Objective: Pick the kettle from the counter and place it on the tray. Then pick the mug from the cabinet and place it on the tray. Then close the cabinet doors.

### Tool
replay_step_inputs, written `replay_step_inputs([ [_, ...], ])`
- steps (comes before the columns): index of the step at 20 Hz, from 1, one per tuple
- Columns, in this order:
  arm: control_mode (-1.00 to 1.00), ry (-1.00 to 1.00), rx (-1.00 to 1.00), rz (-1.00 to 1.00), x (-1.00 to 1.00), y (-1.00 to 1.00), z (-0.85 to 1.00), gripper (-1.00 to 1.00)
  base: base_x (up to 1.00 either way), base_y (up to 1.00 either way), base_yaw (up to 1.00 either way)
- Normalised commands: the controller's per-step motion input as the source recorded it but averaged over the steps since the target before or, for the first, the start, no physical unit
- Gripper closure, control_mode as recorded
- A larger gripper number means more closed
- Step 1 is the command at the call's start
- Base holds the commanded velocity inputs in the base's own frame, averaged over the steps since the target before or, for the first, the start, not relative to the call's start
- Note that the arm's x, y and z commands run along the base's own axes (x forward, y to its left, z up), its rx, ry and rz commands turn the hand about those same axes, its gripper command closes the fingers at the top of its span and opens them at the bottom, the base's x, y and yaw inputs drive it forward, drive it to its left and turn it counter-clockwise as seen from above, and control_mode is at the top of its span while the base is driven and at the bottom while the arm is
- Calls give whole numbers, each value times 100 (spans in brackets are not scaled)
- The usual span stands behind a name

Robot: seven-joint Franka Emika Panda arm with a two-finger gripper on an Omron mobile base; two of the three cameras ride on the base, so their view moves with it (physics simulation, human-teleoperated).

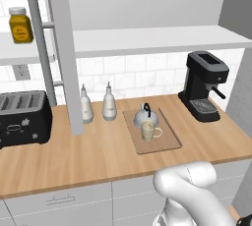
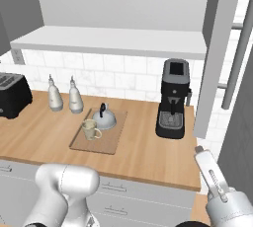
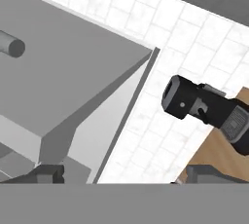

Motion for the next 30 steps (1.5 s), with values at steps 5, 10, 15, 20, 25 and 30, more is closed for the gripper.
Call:
replay_step_inputs([
  [5, -100, 0, 14, -2, 0, -32, 9, -100, 0, 0, 0],
  [10, -100, 3, 17, -2, 0, -32, 18, -100, 0, 0, 0],
  [15, -100, 4, 3, -4, 0, -10, 16, -100, 0, 0, 0],
  [20, -100, 10, 1, 0, 19, -6, 27, -100, 0, 0, 0],
  [25, -100, 9, 8, 0, 39, -24, 21, -100, 0, 0, 0],
  [30, -100, 10, 10, 0, 44, -34, 4, -100, 0, 0, 0],
])
